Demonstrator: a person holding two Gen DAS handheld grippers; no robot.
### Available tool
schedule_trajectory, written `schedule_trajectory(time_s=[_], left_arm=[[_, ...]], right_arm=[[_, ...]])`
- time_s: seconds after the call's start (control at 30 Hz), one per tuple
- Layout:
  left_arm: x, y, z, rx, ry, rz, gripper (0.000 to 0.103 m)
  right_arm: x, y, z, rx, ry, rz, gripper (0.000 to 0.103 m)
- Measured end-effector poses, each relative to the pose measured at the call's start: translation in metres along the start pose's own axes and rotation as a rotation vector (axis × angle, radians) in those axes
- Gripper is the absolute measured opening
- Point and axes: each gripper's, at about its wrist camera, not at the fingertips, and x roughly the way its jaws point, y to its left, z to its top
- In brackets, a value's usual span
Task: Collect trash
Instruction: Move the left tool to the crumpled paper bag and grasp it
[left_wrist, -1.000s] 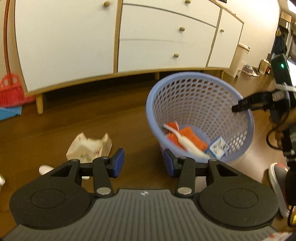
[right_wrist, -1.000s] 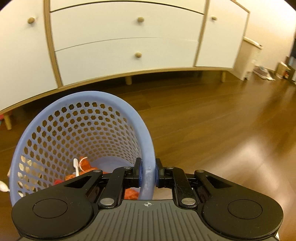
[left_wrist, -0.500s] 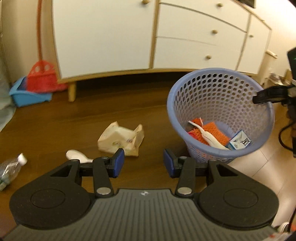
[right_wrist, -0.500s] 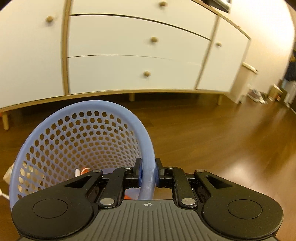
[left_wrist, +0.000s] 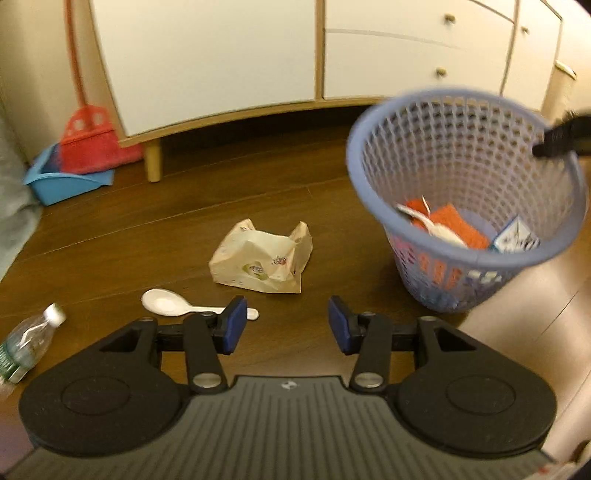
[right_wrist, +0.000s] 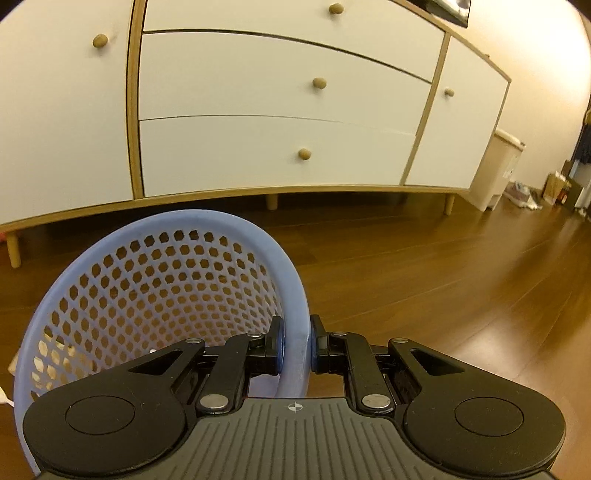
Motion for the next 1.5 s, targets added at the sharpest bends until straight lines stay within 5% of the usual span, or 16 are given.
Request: schedule_trajectory(time_s=[0.23, 0.4, 0.73, 1.0, 1.17, 1.5], left_arm=[[0.049, 0.019, -0.006, 0.021, 0.028, -0.062, 0.047], [0.078, 0.039, 0.007, -0.073, 0.027, -0.099, 0.049], [0.114, 0.034, 0.013, 0.0, 0.015, -0.102, 0.05], [0.152, 0.034, 0.011, -0.095, 0.064, -0.113, 0.05], [0.166, 0.03, 0.009, -0.099, 0.083, -0.102, 0.022], [0.148, 0.033, 0.006, -0.066, 0.032, -0.119, 0.011]], right_arm=[[-0.005, 0.011, -0.008, 0.041, -0.02, -0.076, 0.011], [-0.008, 0.021, -0.004, 0.05, -0.029, -0.103, 0.011], [-0.005, 0.039, 0.0, 0.036, -0.049, -0.139, 0.011], [0.004, 0.028, -0.001, 0.072, -0.022, -0.132, 0.012], [0.003, 0.024, -0.002, 0.071, -0.024, -0.116, 0.011], [0.002, 0.024, -0.001, 0.055, -0.039, -0.096, 0.011]])
